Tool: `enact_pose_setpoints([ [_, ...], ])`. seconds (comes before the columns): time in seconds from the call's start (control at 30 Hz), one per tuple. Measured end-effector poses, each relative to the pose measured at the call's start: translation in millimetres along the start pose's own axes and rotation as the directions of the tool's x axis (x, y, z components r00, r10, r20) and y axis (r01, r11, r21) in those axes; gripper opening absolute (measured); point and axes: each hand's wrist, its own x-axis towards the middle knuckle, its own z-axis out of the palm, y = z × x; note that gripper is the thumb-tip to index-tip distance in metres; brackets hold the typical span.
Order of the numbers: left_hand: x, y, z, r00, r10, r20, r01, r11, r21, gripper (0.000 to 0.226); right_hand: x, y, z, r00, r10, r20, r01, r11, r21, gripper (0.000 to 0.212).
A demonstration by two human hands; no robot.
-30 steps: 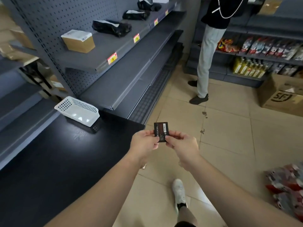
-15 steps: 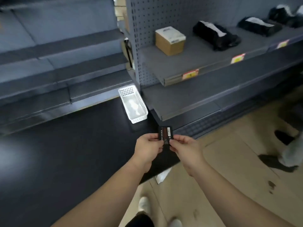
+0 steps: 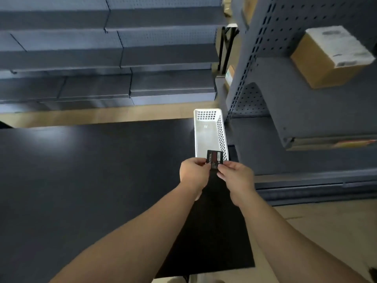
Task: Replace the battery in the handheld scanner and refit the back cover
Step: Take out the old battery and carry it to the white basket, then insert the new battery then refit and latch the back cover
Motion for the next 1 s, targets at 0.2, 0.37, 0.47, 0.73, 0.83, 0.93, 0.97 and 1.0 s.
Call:
enact_pose_setpoints([
  [0.2, 71.2, -10.6, 42.9, 0.994, -0.037, -0.102, 0.053, 0.986, 0.157, 0.018, 87.3, 13.3, 20.4, 0.999, 0.042, -0.023, -0.046, 0.974, -0.22, 0.02],
  [0.37, 103.0, -15.5, 57.9, 0.986, -0.021, -0.164, 0.066, 0.959, 0.277, 0.016, 117.3, 19.7, 32.4, 0.998, -0.061, -0.004, 0.054, 0.91, -0.411, 0.015],
  [0.47, 106.8, -13.3, 61.5, 0.989, -0.01, -0.148, 0.066, 0.923, 0.378, 0.017, 120.3, 21.2, 34.3, 0.992, -0.123, 0.009, 0.109, 0.841, -0.53, 0.022],
  [0.73, 103.1, -10.7, 64.9, 0.997, -0.026, -0.075, 0.06, 0.868, 0.494, 0.025, 120.7, 13.7, 41.1, 0.993, -0.117, -0.008, 0.085, 0.767, -0.636, 0.013],
  [0.83, 102.0, -8.7, 64.1, 0.998, -0.028, -0.061, 0.054, 0.875, 0.481, 0.021, 116.6, 12.7, 41.2, 0.991, -0.135, 0.014, 0.11, 0.74, -0.664, 0.016],
  [0.93, 91.5, -2.4, 62.5, 1.0, -0.009, -0.02, 0.018, 0.849, 0.527, 0.019, 111.2, 7.2, 31.8, 0.988, -0.143, 0.064, 0.15, 0.739, -0.657, 0.014],
  [0.97, 87.9, 0.6, 59.5, 1.0, 0.013, 0.017, -0.02, 0.836, 0.548, 0.019, 108.6, 4.8, 28.8, 0.983, -0.153, 0.101, 0.182, 0.726, -0.663, 0.019],
  [1.0, 85.0, 3.8, 56.9, 0.997, 0.039, 0.059, -0.066, 0.819, 0.569, 0.017, 104.4, 0.5, 25.2, 0.974, -0.17, 0.148, 0.225, 0.694, -0.684, 0.025],
])
